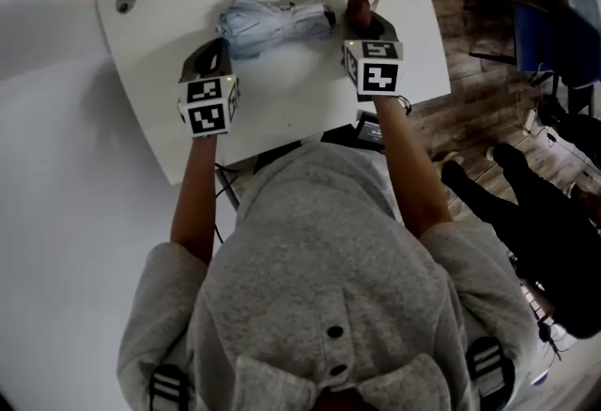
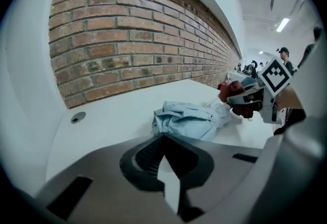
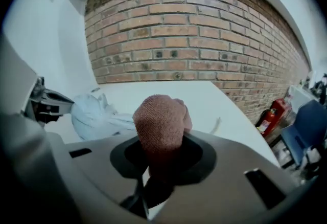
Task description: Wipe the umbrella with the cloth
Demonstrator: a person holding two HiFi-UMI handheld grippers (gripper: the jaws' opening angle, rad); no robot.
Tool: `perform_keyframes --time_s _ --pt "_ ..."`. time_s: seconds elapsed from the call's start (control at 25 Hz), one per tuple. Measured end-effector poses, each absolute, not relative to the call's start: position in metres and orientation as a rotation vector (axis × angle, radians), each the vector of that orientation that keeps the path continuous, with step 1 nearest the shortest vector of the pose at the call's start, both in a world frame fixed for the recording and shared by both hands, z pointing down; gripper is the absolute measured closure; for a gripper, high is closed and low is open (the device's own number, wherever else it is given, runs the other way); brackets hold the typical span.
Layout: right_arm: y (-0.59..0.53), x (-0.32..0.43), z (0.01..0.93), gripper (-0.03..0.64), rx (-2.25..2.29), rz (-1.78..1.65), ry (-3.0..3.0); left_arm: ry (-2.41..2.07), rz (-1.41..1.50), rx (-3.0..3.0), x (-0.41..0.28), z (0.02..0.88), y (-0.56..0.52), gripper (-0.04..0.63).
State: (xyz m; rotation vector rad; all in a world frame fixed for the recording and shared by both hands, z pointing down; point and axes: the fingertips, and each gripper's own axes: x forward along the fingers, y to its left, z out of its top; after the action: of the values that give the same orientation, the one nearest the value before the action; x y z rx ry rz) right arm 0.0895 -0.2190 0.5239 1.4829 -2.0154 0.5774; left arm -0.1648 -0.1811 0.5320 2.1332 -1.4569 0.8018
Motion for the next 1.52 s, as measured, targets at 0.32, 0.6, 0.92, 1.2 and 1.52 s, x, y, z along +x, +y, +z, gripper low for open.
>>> perform_keyframes --time_s 0.32,0.6,0.92,1.2,1.52 --pt "-0.206 0.028 0.516 0.515 1.556 0.685 -2.060 -1.420 0.789 2.157 -0.166 0.531 -0.177 0.580" --pt "-0.205 -0.048 0.499 0.515 1.341 0.792 -2.278 -1.388 0.755 2.190 -0.161 0.532 -0.172 0.580" --pt "-0.209 -0.138 0.469 0.515 0.884 1.154 -2.583 -1.337 0.725 2.212 -0.159 0.536 -0.170 0.580" --pt "-0.266 -0.148 0.447 0.514 0.947 1.274 -2.620 -1.385 0.747 2.183 -0.169 0.528 -0.168 0.580" --pt "-0.314 -0.124 0.507 0.514 1.060 1.460 -2.271 -1.415 0.673 2.194 -0.162 0.505 -0.161 0.580"
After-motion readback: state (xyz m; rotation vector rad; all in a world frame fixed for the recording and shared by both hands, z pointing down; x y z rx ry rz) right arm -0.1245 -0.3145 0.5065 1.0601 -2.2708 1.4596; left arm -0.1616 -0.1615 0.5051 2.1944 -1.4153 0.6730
